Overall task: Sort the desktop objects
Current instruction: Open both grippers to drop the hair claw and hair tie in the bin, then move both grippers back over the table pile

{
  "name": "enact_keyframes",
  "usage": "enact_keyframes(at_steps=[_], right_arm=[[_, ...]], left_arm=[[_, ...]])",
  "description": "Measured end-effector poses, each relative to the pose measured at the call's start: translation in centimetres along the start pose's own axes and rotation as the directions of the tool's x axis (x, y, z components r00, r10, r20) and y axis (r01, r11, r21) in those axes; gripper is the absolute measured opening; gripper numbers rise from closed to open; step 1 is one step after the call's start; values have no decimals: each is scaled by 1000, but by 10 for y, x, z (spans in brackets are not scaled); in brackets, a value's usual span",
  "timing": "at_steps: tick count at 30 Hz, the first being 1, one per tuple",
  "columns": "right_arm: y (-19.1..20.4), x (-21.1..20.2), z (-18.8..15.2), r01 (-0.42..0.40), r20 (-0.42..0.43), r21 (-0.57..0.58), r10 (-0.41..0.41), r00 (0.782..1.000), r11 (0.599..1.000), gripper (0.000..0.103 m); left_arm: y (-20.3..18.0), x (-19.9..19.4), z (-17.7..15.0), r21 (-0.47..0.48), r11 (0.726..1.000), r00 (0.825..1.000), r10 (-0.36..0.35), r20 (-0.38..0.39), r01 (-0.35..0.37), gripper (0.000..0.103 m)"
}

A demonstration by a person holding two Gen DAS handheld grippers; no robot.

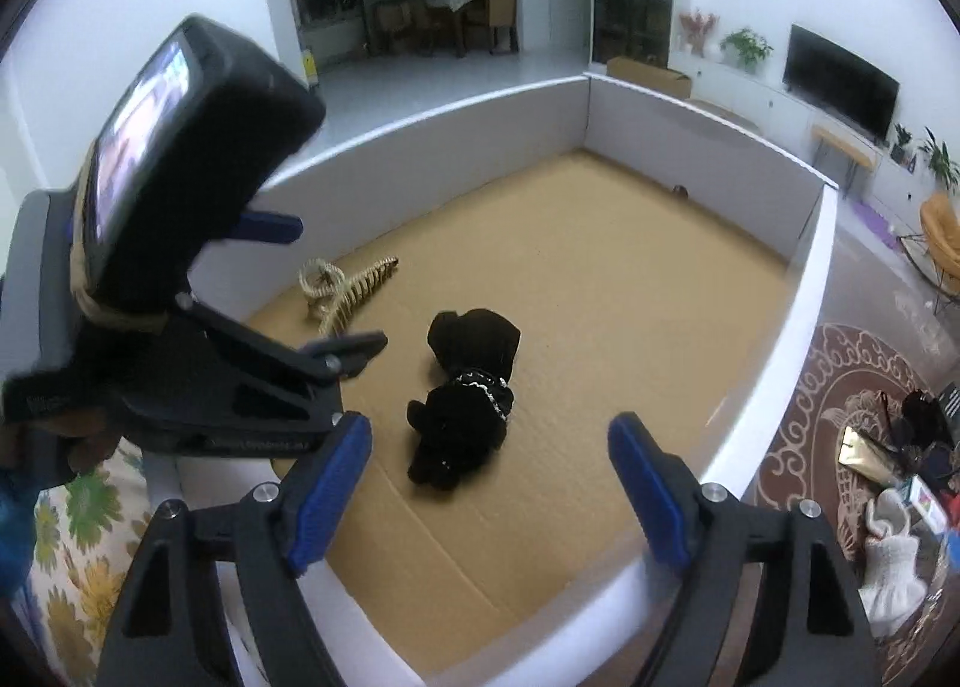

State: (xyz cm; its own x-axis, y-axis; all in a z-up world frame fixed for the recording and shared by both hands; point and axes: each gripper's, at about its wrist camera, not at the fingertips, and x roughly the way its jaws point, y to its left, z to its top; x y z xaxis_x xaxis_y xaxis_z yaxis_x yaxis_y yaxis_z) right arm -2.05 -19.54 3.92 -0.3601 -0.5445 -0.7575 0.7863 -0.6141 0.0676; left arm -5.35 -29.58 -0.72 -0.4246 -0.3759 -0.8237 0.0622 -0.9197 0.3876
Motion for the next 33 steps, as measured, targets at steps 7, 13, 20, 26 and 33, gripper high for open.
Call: enact_keyframes(at_steps=[7, 13, 20, 26, 33], right_arm=[[16, -16, -16, -36, 72, 24, 34, 997, 999, 83], [-2, -34, -2, -82, 174, 99, 64, 983, 992, 88], [-51, -119, -24, 22, 304, 126, -59, 951, 992, 103], [-150, -156, -107, 270, 169, 268, -321, 932, 925, 103], [-277, -170, -219, 528, -114, 408, -533, 839, 745, 103]], left_arm=[[-2, -6, -15, 38, 997, 997, 70, 20, -71, 87], [27, -22, -19, -187, 982, 989, 66, 134, -40, 87], [18, -97, -33, -299, 945, 932, -13, 362, 129, 92], [-65, -179, -21, -111, 927, 797, -243, 553, 359, 103], [-206, -194, -6, 47, 812, 708, -535, 461, 582, 103]])
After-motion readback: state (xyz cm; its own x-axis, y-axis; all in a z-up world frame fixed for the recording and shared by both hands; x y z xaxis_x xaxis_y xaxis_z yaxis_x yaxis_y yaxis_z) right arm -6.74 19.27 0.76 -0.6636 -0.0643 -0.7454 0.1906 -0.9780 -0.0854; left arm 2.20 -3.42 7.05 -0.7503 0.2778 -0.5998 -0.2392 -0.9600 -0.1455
